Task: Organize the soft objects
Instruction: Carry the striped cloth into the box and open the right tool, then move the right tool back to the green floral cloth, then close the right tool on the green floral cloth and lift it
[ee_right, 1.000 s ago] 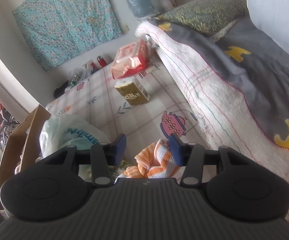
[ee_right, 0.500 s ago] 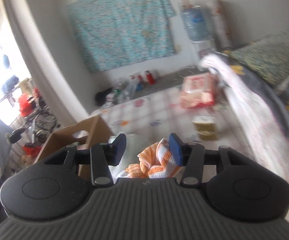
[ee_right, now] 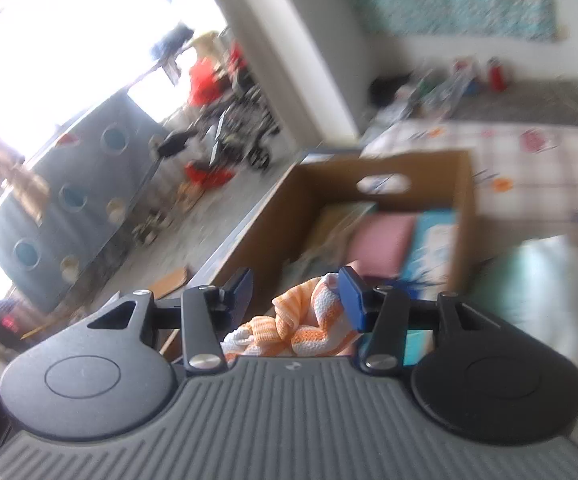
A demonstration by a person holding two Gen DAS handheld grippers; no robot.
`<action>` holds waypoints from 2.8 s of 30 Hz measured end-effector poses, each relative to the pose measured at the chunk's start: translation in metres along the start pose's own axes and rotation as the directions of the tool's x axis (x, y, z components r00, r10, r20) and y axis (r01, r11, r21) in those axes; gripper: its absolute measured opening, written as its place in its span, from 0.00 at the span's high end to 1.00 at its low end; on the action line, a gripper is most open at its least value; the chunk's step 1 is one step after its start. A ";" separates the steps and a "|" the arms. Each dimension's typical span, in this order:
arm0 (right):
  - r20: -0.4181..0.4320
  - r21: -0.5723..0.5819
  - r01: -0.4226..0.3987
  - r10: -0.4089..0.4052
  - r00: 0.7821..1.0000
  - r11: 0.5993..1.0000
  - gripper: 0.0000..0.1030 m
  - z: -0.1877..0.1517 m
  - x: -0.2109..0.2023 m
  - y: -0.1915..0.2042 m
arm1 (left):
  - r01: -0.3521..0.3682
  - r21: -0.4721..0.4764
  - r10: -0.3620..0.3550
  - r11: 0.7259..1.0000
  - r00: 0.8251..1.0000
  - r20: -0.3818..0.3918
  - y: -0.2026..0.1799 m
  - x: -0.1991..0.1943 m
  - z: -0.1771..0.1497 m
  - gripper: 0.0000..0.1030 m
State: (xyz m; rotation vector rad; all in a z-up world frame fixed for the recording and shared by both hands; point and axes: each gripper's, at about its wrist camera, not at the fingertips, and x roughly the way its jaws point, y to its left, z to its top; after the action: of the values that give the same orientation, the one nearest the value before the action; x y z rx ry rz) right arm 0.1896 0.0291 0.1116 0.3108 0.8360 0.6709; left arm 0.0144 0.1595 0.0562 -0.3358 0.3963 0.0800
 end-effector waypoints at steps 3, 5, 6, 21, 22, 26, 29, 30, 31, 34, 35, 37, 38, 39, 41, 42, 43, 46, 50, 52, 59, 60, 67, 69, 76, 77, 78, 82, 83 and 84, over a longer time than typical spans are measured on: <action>-0.092 -0.001 -0.056 0.055 0.994 0.998 0.54 0.002 0.043 0.022 | -0.082 -0.033 0.082 0.996 0.997 0.000 0.026 -0.001 0.007 0.49; -0.139 0.007 -0.085 0.085 0.987 0.996 0.53 0.005 0.068 0.030 | -0.126 -0.047 0.126 0.991 0.992 -0.003 0.040 0.001 0.012 0.49; -0.161 0.007 -0.095 0.095 0.982 0.995 0.53 0.007 0.080 0.036 | -0.145 -0.048 0.145 0.988 0.989 -0.006 0.046 0.002 0.014 0.48; -0.382 0.014 -0.115 0.112 0.917 0.993 0.53 0.009 0.211 0.047 | -0.220 -0.005 0.218 0.976 0.970 -0.105 0.067 -0.002 -0.004 0.41; -0.383 0.021 -0.120 0.119 0.916 0.993 0.53 0.009 0.213 0.047 | -0.221 -0.003 0.220 0.975 0.970 -0.104 0.067 -0.003 -0.005 0.41; -0.372 0.028 -0.133 0.134 0.919 0.991 0.53 0.009 0.209 0.048 | -0.222 -0.003 0.220 0.975 0.970 -0.102 0.069 -0.001 -0.003 0.41; -0.349 0.028 -0.139 0.140 0.927 0.990 0.52 0.011 0.196 0.045 | -0.210 0.002 0.209 0.978 0.973 -0.094 0.066 -0.001 -0.001 0.41; -0.337 0.032 -0.143 0.146 0.930 0.989 0.52 0.012 0.189 0.044 | -0.203 0.005 0.203 0.979 0.975 -0.093 0.064 0.000 0.000 0.40; -0.323 0.035 -0.146 0.150 0.934 0.989 0.52 0.013 0.181 0.043 | -0.193 0.011 0.193 0.981 0.977 -0.091 0.061 0.000 0.000 0.39; -0.274 0.042 -0.146 0.152 0.950 0.988 0.50 0.013 0.154 0.035 | -0.159 0.028 0.161 0.987 0.983 -0.086 0.050 0.002 0.001 0.35; -0.256 0.042 -0.140 0.146 0.956 0.989 0.49 0.013 0.143 0.032 | -0.145 0.034 0.148 0.989 0.985 -0.086 0.046 0.004 0.001 0.34; -0.218 0.046 -0.123 0.131 0.967 0.991 0.48 0.012 0.121 0.023 | -0.114 0.052 0.119 0.992 0.989 -0.090 0.035 0.008 0.001 0.30; -0.201 0.049 -0.117 0.124 0.972 0.992 0.46 0.011 0.110 0.018 | -0.097 0.064 0.103 0.993 0.990 -0.095 0.029 0.011 0.000 0.28; -0.182 0.054 -0.109 0.117 0.976 0.993 0.45 0.010 0.098 0.011 | -0.079 0.078 0.087 0.994 0.991 -0.102 0.025 0.014 -0.001 0.25; -0.144 0.066 -0.078 0.087 0.986 0.995 0.41 0.009 0.073 -0.005 | -0.045 0.108 0.058 0.993 0.991 -0.119 0.011 0.020 -0.003 0.22; -0.124 0.073 -0.061 0.070 0.990 0.995 0.40 0.007 0.060 -0.013 | -0.031 0.122 0.047 0.992 0.991 -0.126 0.004 0.023 -0.004 0.20; -0.101 0.082 -0.042 0.050 0.994 0.996 0.39 0.006 0.046 -0.022 | -0.017 0.133 0.035 0.991 0.991 -0.132 -0.003 0.026 -0.006 0.18; -0.030 0.119 0.012 -0.008 1.000 0.993 0.35 -0.006 0.003 -0.054 | 0.042 0.158 -0.017 0.986 0.988 -0.154 -0.025 0.036 -0.014 0.16; 0.043 0.200 0.083 -0.093 0.995 0.976 0.34 -0.028 -0.049 -0.097 | 0.134 0.198 -0.094 0.971 0.975 -0.200 -0.057 0.047 -0.029 0.16; 0.069 0.247 0.116 -0.137 0.988 0.962 0.34 -0.044 -0.071 -0.119 | 0.182 0.221 -0.131 0.958 0.965 -0.226 -0.075 0.051 -0.038 0.16; 0.114 0.358 0.213 -0.270 0.956 0.909 0.34 -0.103 -0.132 -0.171 | 0.323 0.290 -0.228 0.901 0.920 -0.318 -0.134 0.060 -0.074 0.16; 0.113 0.369 0.226 -0.285 0.952 0.901 0.33 -0.111 -0.138 -0.178 | 0.340 0.293 -0.239 0.893 0.913 -0.332 -0.141 0.060 -0.080 0.16; 0.059 0.443 0.298 -0.359 0.932 0.846 0.33 -0.155 -0.159 -0.225 | 0.408 0.327 -0.265 0.852 0.876 -0.402 -0.178 0.065 -0.123 0.18; 0.044 0.448 0.312 -0.369 0.928 0.838 0.33 -0.163 -0.162 -0.235 | 0.412 0.338 -0.259 0.846 0.872 -0.416 -0.187 0.068 -0.133 0.19; -0.018 0.448 0.342 -0.374 0.927 0.826 0.35 -0.172 -0.147 -0.265 | 0.431 0.364 -0.236 0.826 0.850 -0.472 -0.210 0.085 -0.156 0.40; -0.026 0.451 0.343 -0.372 0.928 0.824 0.37 -0.172 -0.144 -0.270 | 0.433 0.366 -0.232 0.824 0.846 -0.480 -0.212 0.088 -0.158 0.41; -0.035 0.457 0.345 -0.371 0.928 0.820 0.38 -0.173 -0.141 -0.274 | 0.434 0.368 -0.229 0.822 0.844 -0.485 -0.214 0.092 -0.160 0.43; -0.048 0.482 0.323 -0.344 0.938 0.814 0.45 -0.176 -0.133 -0.286 | 0.428 0.369 -0.207 0.825 0.837 -0.507 -0.217 0.108 -0.165 0.46; -0.047 0.489 0.310 -0.330 0.943 0.815 0.47 -0.176 -0.133 -0.288 | 0.427 0.370 -0.204 0.825 0.835 -0.511 -0.217 0.111 -0.166 0.47; -0.038 0.494 0.293 -0.317 0.948 0.818 0.47 -0.176 -0.132 -0.290 | 0.427 0.372 -0.202 0.824 0.835 -0.513 -0.217 0.113 -0.168 0.48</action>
State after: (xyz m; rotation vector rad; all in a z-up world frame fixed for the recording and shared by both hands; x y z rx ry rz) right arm 0.1139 -0.2766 -0.0713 0.6387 0.9829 0.1335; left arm 0.0878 -0.1002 -0.0671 0.0801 0.8022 -0.4424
